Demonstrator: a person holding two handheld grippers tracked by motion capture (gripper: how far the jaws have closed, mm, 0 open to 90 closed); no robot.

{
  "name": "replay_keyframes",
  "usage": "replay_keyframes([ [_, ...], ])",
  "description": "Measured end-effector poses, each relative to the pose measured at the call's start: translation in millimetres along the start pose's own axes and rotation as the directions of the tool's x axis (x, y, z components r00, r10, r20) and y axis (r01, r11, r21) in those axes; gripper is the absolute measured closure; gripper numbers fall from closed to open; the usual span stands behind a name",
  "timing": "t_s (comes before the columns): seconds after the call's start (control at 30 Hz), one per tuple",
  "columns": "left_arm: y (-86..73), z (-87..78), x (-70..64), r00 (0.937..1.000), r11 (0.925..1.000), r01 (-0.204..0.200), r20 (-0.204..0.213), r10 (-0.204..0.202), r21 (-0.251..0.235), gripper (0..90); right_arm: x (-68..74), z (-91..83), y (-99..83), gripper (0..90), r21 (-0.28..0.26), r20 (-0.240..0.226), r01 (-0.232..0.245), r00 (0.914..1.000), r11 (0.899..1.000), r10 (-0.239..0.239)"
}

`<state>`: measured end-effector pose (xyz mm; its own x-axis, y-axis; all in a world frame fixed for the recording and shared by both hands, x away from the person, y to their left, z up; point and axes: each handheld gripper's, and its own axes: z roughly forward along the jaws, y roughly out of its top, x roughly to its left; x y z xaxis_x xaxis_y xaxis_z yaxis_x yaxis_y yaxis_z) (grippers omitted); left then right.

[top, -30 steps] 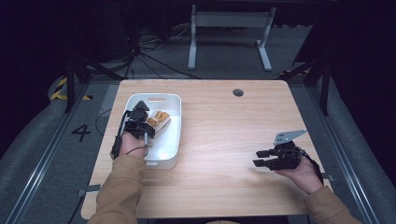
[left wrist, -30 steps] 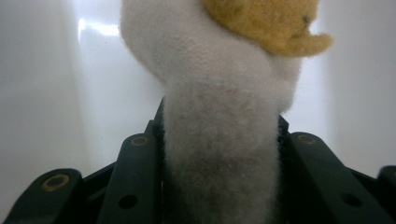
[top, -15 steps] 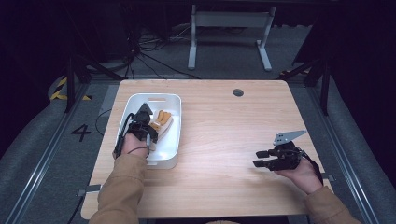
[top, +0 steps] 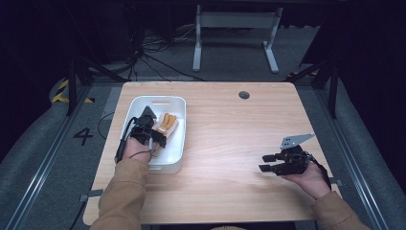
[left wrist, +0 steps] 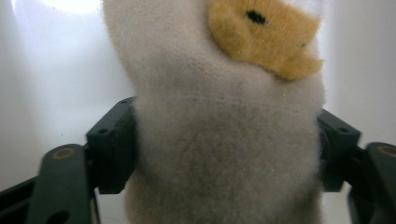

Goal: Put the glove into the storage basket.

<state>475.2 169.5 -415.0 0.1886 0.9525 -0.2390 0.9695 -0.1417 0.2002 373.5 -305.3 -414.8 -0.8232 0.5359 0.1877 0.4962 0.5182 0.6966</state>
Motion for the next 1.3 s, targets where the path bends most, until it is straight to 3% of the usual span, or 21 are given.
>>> replay_keyframes([
  [0.13, -0.8, -5.9, 1.1, 0.9994, 0.9996, -0.003, 0.035, 0.004, -0.028, 15.7, 0.1, 0.0, 0.1, 53.1, -0.002, -0.003, -0.001, 1.0, 1.0, 0.001],
  [0.63, -3.3, -25.7, -3.0, 0.9992, 0.9937, -0.038, 0.012, 0.039, -0.106, 15.1, 0.8, 1.0, 0.2, 53.1, 0.002, -0.004, -0.001, 1.0, 1.0, 0.001],
  [0.73, -4.9, -33.5, -6.7, 0.9982, 0.9891, -0.051, 0.024, 0.054, -0.138, 17.0, 0.5, 0.2, 0.0, 53.2, -0.003, 0.002, -0.002, 1.0, 1.0, 0.002],
  [0.93, -9.8, -53.2, -17.4, 0.9948, 0.9691, -0.091, 0.024, 0.099, -0.229, 22.2, 0.1, -0.9, 0.6, 53.2, -0.006, 0.009, -0.004, 1.0, 1.0, 0.004],
  [1.0, -12.5, -61.2, -21.7, 0.9918, 0.9591, -0.111, 0.031, 0.124, -0.26, 23.0, -0.3, -0.5, 1.4, 53.1, -0.008, 0.009, 0.001, 1.0, 1.0, -0.001],
  [1.07, -16.8, -69.3, -27.9, 0.9876, 0.9429, -0.141, 0.024, 0.155, -0.302, 27.1, -0.4, -0.1, 2.4, 53.2, -0.008, 0.01, 0.003, 0.9999, 1.0, -0.003],
  [1.17, -24.8, -80.5, -39.1, 0.9766, 0.9114, -0.192, 0.021, 0.214, -0.364, 41.1, -0.8, 0.5, 3.3, 53.1, -0.009, 0.009, 0.003, 1.0, 1.0, -0.003],
  [1.23, -30.1, -87.6, -46.5, 0.9607, 0.8781, -0.253, 0.001, 0.277, -0.406, 47.0, -1.7, 0.5, 3.8, 53.2, -0.011, 0.009, 0.005, 0.9999, 1.0, -0.005],
  [1.3, -36.3, -94.4, -54.2, 0.9401, 0.8384, -0.313, -0.019, 0.34, -0.446, 52.2, -2.5, -0.1, 4.6, 53.2, -0.017, 0.013, 0.002, 0.9999, 1.0, -0.002],
])
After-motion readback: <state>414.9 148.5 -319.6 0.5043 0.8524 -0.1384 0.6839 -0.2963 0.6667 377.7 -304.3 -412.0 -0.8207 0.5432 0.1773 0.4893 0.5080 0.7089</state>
